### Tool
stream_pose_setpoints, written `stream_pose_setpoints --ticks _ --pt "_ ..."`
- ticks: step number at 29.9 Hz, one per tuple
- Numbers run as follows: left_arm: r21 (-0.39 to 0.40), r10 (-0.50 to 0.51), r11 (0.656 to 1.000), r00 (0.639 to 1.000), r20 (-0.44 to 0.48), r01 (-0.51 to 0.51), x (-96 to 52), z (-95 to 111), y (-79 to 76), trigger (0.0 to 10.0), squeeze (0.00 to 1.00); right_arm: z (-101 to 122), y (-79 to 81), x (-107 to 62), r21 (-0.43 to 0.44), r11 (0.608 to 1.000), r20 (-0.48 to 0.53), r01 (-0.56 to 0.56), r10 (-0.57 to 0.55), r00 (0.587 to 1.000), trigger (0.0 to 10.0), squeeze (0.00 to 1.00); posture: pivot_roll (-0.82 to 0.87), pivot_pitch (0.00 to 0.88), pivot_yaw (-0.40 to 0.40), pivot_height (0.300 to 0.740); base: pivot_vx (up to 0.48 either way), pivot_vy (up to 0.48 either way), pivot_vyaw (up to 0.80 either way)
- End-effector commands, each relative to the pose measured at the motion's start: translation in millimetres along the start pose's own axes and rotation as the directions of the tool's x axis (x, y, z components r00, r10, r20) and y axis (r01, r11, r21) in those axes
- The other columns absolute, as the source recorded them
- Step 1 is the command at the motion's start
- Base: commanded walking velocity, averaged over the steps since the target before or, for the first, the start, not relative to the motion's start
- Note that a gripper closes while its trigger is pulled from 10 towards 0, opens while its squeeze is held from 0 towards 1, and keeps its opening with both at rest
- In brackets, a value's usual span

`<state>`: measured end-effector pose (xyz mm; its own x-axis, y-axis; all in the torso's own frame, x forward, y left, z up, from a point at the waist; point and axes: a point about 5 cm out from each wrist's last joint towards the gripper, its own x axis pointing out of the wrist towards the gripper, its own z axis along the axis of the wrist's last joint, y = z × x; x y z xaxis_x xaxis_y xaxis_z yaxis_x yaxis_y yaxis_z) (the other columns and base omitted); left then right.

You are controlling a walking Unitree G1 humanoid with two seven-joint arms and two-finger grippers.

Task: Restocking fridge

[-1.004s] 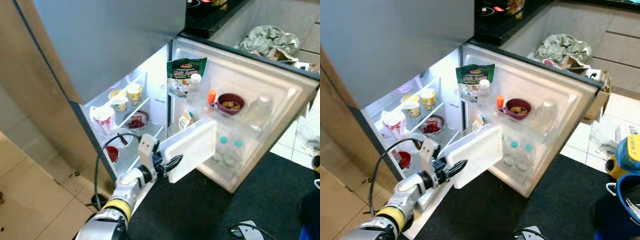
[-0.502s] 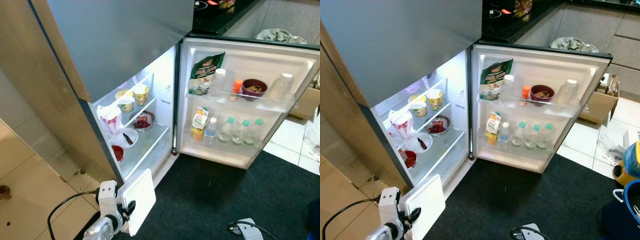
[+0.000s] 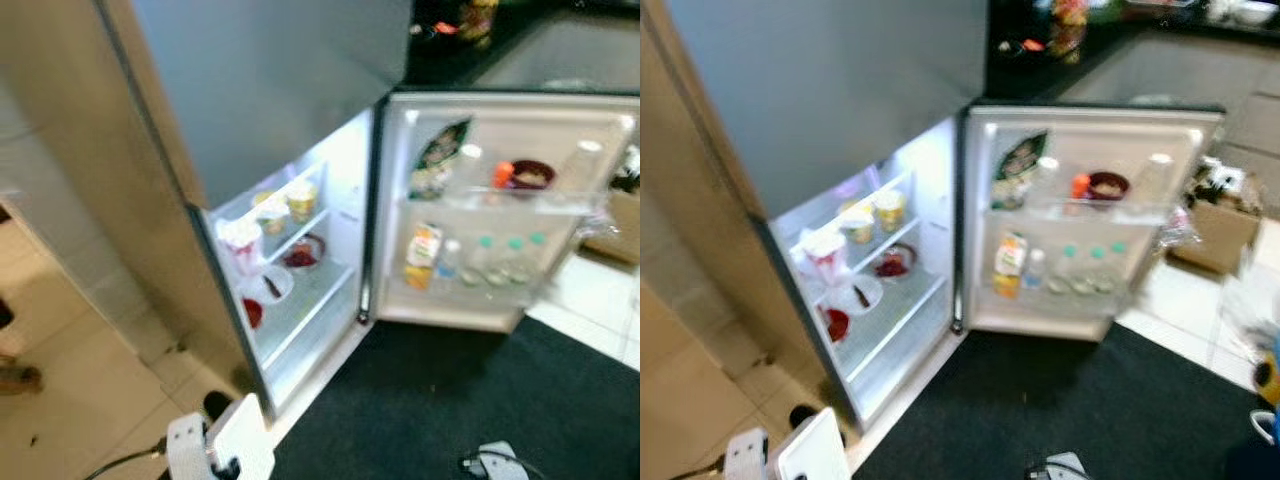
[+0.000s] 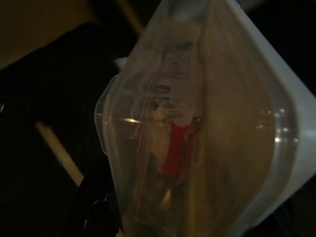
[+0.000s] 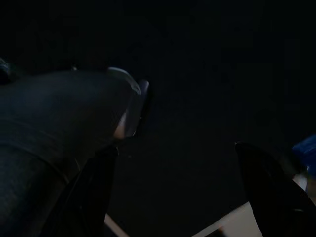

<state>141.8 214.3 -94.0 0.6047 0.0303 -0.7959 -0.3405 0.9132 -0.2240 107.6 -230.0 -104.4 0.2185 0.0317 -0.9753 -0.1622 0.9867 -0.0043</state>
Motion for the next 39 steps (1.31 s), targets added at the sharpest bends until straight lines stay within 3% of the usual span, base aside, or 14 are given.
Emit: stream_pose_setpoints --ticks 1,19,39 --pt "-0.023 0.011 1.000 1.000 0.007 -0.011 0.0 0.8 0.9 10.0 0.00 4.8 1.8 0.4 0.001 1.000 0.023 -0.007 0.007 1.000 10.0 0.00 -0.09 0.000 0.021 0.740 0.000 0.000 0.79" --pt "-0.094 -0.039 0.995 0.999 0.026 0.042 2.5 6.9 -5.1 10.0 0.00 5.7 1.6 0.3 -0.017 1.000 0.029 -0.004 0.004 1.000 10.0 0.00 -0.09 0.000 0.024 0.740 0.000 0.000 0.79" --pt "-0.116 -0.101 0.988 0.995 0.014 0.102 3.2 7.3 -9.2 10.0 0.00 6.3 1.5 0.4 -0.026 1.000 0.036 0.003 -0.002 0.999 10.0 0.00 -0.09 0.000 0.027 0.740 0.000 0.000 0.79"
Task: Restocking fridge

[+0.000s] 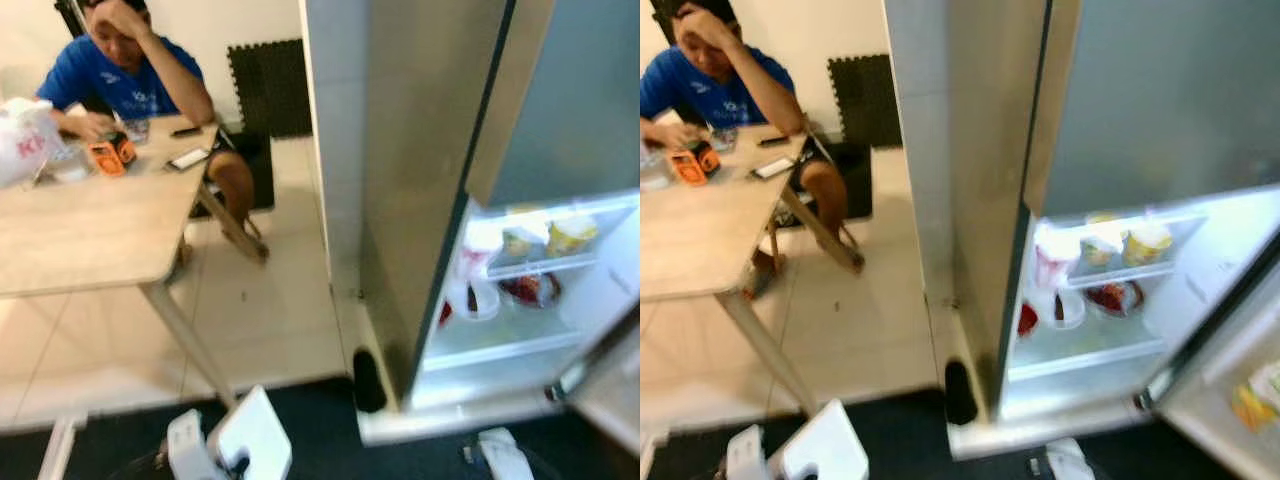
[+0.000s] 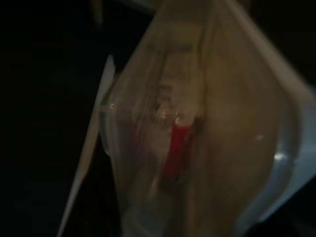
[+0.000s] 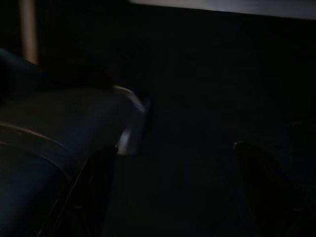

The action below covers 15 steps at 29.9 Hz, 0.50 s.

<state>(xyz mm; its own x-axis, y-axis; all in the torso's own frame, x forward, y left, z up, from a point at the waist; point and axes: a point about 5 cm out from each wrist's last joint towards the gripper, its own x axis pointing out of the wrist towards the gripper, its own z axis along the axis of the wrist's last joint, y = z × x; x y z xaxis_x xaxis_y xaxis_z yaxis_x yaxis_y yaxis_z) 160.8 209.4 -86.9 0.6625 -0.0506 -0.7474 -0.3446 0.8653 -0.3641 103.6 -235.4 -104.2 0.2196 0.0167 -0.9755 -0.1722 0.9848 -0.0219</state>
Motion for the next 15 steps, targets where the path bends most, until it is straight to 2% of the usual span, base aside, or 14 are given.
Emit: stream_pose_setpoints --ticks 1,8,12,15 --pt "-0.009 0.004 1.000 1.000 -0.023 -0.005 -3.0 -8.0 3.7 10.0 0.00 10.9 6.0 1.5 -0.012 1.000 0.038 -0.011 0.012 0.999 10.0 0.00 -0.09 0.000 0.026 0.740 0.000 0.000 0.78" --pt "0.000 -0.011 1.000 0.999 -0.036 0.011 -2.7 -10.1 1.6 10.0 0.00 11.4 3.3 1.2 -0.031 0.999 0.042 0.025 -0.024 0.999 10.0 0.00 -0.09 0.000 0.024 0.740 0.000 0.000 0.78" --pt "0.014 -0.040 0.999 0.998 -0.050 0.040 -2.5 -11.6 -0.9 10.0 0.00 11.2 2.7 1.1 -0.016 0.999 0.048 0.037 -0.036 0.998 10.0 0.00 -0.09 0.000 0.024 0.740 0.000 0.000 0.00" --pt "0.006 -0.055 0.998 0.997 -0.046 0.055 -1.9 -11.0 -2.9 10.0 0.00 11.4 2.8 1.1 -0.011 0.999 0.052 0.036 -0.035 0.998 10.0 0.00 -0.09 0.000 0.024 0.740 0.000 -0.466 0.00"
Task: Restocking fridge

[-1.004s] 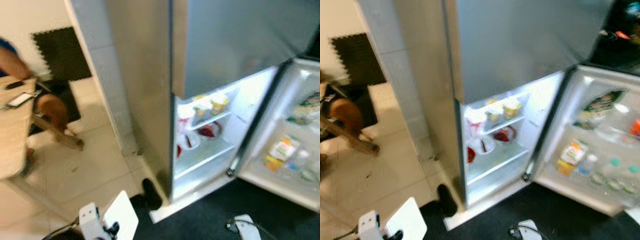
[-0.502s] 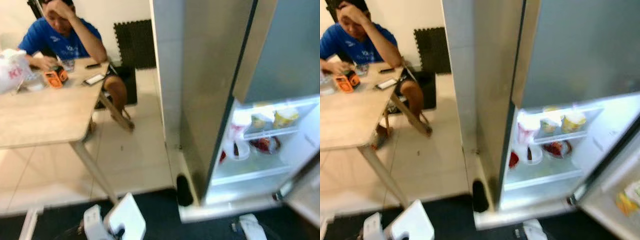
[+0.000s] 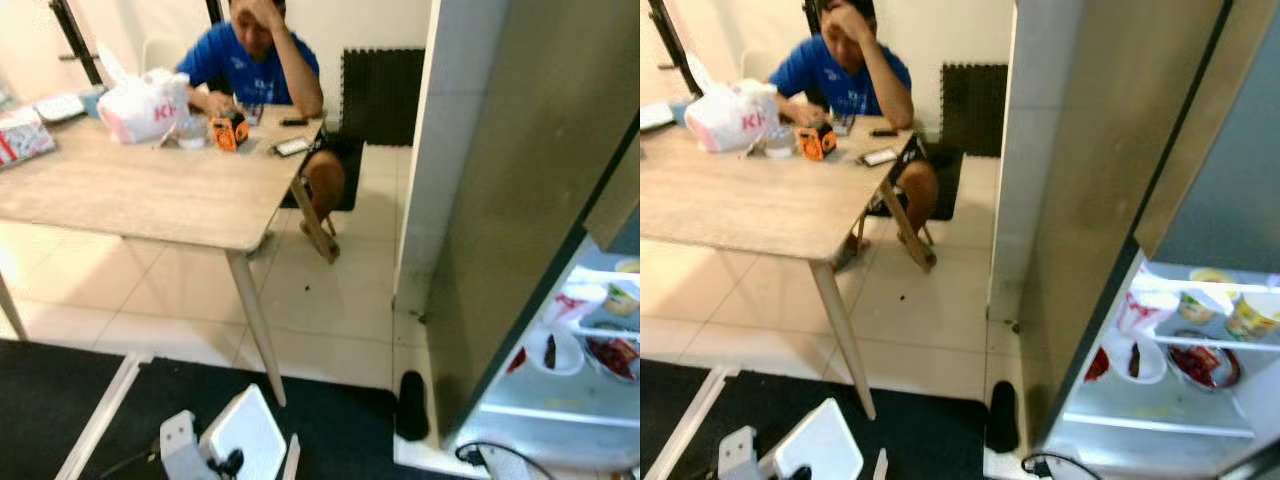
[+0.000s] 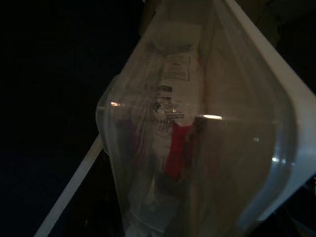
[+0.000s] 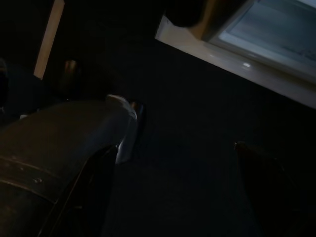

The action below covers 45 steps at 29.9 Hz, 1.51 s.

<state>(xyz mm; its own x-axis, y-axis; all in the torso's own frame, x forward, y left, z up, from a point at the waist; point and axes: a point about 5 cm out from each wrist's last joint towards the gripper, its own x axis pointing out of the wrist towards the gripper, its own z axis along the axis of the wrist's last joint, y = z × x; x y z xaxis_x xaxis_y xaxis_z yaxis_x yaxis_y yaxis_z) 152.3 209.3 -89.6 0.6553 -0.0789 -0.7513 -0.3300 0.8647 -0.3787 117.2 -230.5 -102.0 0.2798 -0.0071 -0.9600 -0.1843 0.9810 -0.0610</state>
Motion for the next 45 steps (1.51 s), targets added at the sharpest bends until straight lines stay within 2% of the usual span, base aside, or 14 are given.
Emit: stream_pose_setpoints --ticks 1,7,15,23,29,36,40,41,44,45 --pt "0.004 -0.036 0.999 0.999 -0.024 0.036 2.0 -3.5 -6.9 10.0 0.00 -2.9 0.5 0.0 0.010 1.000 -0.004 0.001 -0.001 1.000 10.0 0.00 -0.09 0.000 0.024 0.740 0.000 -0.465 0.00" --pt "-0.004 -0.059 0.998 0.998 -0.011 0.059 3.9 -0.4 -11.3 10.0 0.00 -2.7 0.4 0.0 0.011 1.000 -0.004 0.002 -0.002 1.000 10.0 0.00 -0.09 0.000 0.022 0.740 0.000 -0.457 0.00" --pt "0.031 -0.222 0.975 0.972 0.078 0.220 15.8 33.2 -40.6 10.0 0.00 -2.4 1.0 0.2 0.019 1.000 -0.002 0.003 -0.003 1.000 10.0 0.00 -0.09 0.000 0.026 0.740 0.000 -0.454 0.00" --pt "0.062 -0.314 0.949 0.945 0.097 0.309 19.7 47.8 -56.7 10.0 0.00 -2.3 1.3 0.3 0.025 1.000 0.001 0.005 -0.005 1.000 10.0 0.00 -0.09 0.000 0.026 0.740 0.000 -0.454 0.00" --pt "0.058 -0.336 0.941 0.938 0.082 0.332 19.4 44.0 -58.4 10.0 0.00 -2.1 2.4 0.5 0.031 1.000 0.004 0.000 0.000 1.000 10.0 0.00 -0.09 0.000 0.030 0.740 0.000 -0.444 0.00" --pt "0.033 -0.288 0.957 0.955 0.063 0.287 17.8 36.2 -50.3 10.0 0.00 -1.9 2.9 0.5 0.036 0.999 0.009 -0.005 0.005 1.000 10.0 0.00 -0.09 0.000 0.030 0.740 0.000 0.000 0.00" --pt "0.019 -0.295 0.956 0.955 0.020 0.294 15.3 28.0 -44.8 10.0 0.00 -1.7 3.0 0.5 0.037 0.999 0.010 -0.006 0.006 1.000 10.0 0.00 -0.10 0.000 0.028 0.740 0.000 0.000 0.00" --pt "0.018 -0.293 0.956 0.955 -0.036 0.294 11.7 18.1 -37.0 10.0 0.00 -1.4 3.4 0.6 0.041 0.999 0.014 -0.012 0.011 1.000 10.0 0.00 -0.10 0.000 0.028 0.740 0.000 0.000 0.00" --pt "0.018 -0.293 0.956 0.955 -0.036 0.294 11.7 18.1 -37.0 10.0 0.00 -1.4 3.4 0.6 0.041 0.999 0.014 -0.012 0.011 1.000 10.0 0.00 -0.10 0.000 0.028 0.740 0.000 0.000 0.00" --pt "0.056 -0.275 0.957 0.952 -0.137 0.284 6.9 4.0 -27.9 10.0 0.00 -1.3 3.7 0.6 0.042 0.999 0.017 -0.016 0.015 1.000 10.0 0.00 -0.09 0.000 0.026 0.740 0.000 0.000 0.00"
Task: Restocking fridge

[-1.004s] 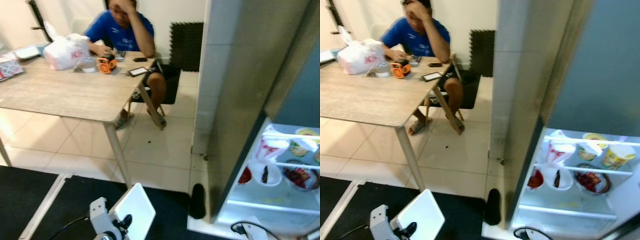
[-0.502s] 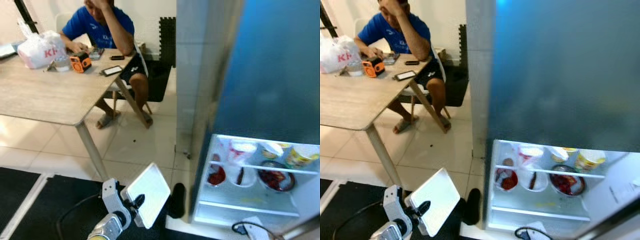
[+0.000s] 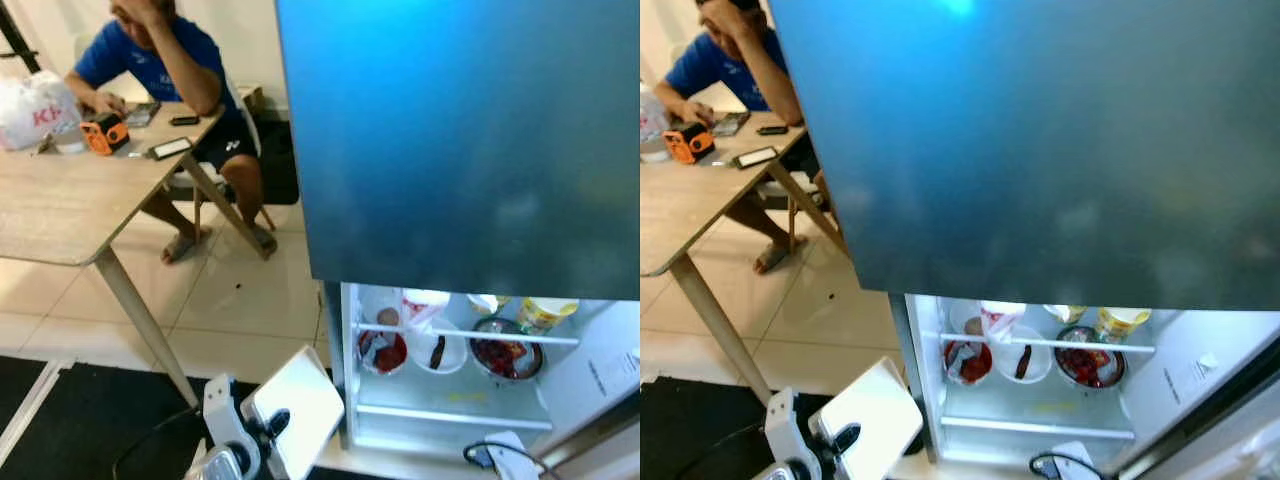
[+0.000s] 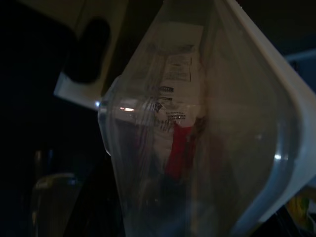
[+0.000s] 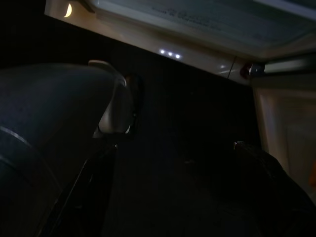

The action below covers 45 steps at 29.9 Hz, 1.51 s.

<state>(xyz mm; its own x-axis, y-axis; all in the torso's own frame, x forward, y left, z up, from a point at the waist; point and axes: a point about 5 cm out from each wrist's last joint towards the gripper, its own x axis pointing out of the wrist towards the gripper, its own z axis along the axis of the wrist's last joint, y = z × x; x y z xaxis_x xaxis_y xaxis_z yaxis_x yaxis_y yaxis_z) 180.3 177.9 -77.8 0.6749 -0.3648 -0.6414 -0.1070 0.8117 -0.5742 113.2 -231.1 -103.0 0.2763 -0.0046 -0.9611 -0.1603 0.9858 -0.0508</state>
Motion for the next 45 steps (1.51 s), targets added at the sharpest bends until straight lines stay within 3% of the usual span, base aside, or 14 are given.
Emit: stream_pose_setpoints --ticks 1,3,5,6,7,9,12,19,23,27,28,36,42,45 --pt "0.035 0.018 0.999 0.997 -0.069 -0.015 -8.2 -6.6 10.8 10.0 0.00 2.7 3.5 0.7 0.016 1.000 0.020 -0.013 0.012 1.000 10.0 0.00 -0.09 0.000 0.026 0.740 0.000 0.000 0.00" --pt "0.077 0.027 0.997 0.990 -0.138 -0.017 -12.6 -16.2 14.8 10.0 0.00 2.8 3.6 0.7 0.015 1.000 0.021 -0.015 0.015 1.000 10.0 0.00 -0.09 0.000 0.026 0.740 0.000 0.000 0.00" --pt "0.172 0.041 0.985 0.950 -0.309 0.013 -23.4 -38.9 22.4 10.0 0.00 2.8 3.6 0.6 0.013 1.000 0.022 -0.019 0.019 1.000 10.0 0.00 -0.09 0.000 0.024 0.740 0.000 0.000 0.00" --pt "0.172 0.041 0.985 0.950 -0.309 0.013 -23.4 -38.9 22.4 10.0 0.00 2.8 3.6 0.6 0.013 1.000 0.022 -0.019 0.019 1.000 10.0 0.00 -0.09 0.000 0.024 0.740 0.000 0.000 0.00" --pt "0.225 0.042 0.972 0.905 -0.423 0.060 -31.3 -52.7 26.3 10.0 0.00 2.9 3.5 0.6 0.009 1.000 0.022 -0.023 0.023 0.999 10.0 0.00 -0.09 0.000 0.024 0.740 0.000 0.000 0.00" --pt "0.245 0.045 0.967 0.891 -0.451 0.074 -33.3 -55.7 27.4 10.0 0.00 2.9 3.6 0.6 0.008 1.000 0.022 -0.025 0.025 0.999 10.0 0.00 -0.09 0.000 0.024 0.740 0.000 0.000 0.00" --pt "0.311 0.040 0.936 0.823 -0.567 0.168 -39.7 -66.1 28.9 10.0 0.00 2.6 3.2 0.5 0.009 1.000 0.019 -0.024 0.024 1.000 10.0 0.00 -0.09 0.000 0.023 0.740 0.000 0.000 0.00" --pt "0.333 -0.016 0.911 0.831 -0.555 0.241 -29.1 -54.8 18.0 10.0 0.00 2.2 3.3 0.4 0.029 0.999 0.027 -0.026 0.025 0.999 10.0 0.00 -0.09 0.000 0.025 0.740 0.000 0.000 0.00" --pt "0.361 -0.045 0.908 0.908 -0.417 0.211 -13.1 -27.0 7.1 10.0 0.00 2.4 3.0 0.4 0.028 0.999 0.033 -0.022 0.021 0.999 10.0 0.00 -0.09 0.000 0.027 0.740 0.000 0.000 0.00" --pt "0.358 -0.051 0.913 0.925 -0.377 0.196 -10.1 -19.8 5.1 10.0 0.00 2.6 2.9 0.4 0.028 0.999 0.035 -0.020 0.019 0.999 10.0 0.00 -0.09 0.000 0.027 0.740 0.000 0.000 0.00" --pt "0.373 -0.071 0.907 0.944 -0.323 0.195 -5.1 -8.8 0.0 10.0 0.00 2.8 2.7 0.4 0.028 0.999 0.037 -0.017 0.016 0.999 10.0 0.00 -0.09 0.000 0.027 0.740 0.000 0.000 0.00" --pt "0.456 -0.141 0.847 0.942 -0.303 0.273 5.3 2.7 -17.2 10.0 0.00 3.0 2.1 0.3 0.027 1.000 0.037 -0.011 0.010 0.999 10.0 0.00 -0.09 0.000 0.026 0.740 0.000 0.000 0.00" --pt "0.417 -0.022 0.897 0.957 -0.289 0.147 -1.4 -13.5 -2.9 10.0 0.00 1.8 3.3 0.5 0.011 1.000 0.012 -0.024 0.024 1.000 10.0 0.00 -0.09 0.000 0.027 0.740 0.000 0.000 -0.41" --pt "0.305 0.021 0.951 0.971 -0.240 0.055 -9.0 -19.7 8.6 10.0 0.00 2.0 3.4 0.5 0.014 1.000 0.014 -0.024 0.023 1.000 10.0 0.00 -0.09 0.000 0.027 0.740 0.000 0.000 -0.75"
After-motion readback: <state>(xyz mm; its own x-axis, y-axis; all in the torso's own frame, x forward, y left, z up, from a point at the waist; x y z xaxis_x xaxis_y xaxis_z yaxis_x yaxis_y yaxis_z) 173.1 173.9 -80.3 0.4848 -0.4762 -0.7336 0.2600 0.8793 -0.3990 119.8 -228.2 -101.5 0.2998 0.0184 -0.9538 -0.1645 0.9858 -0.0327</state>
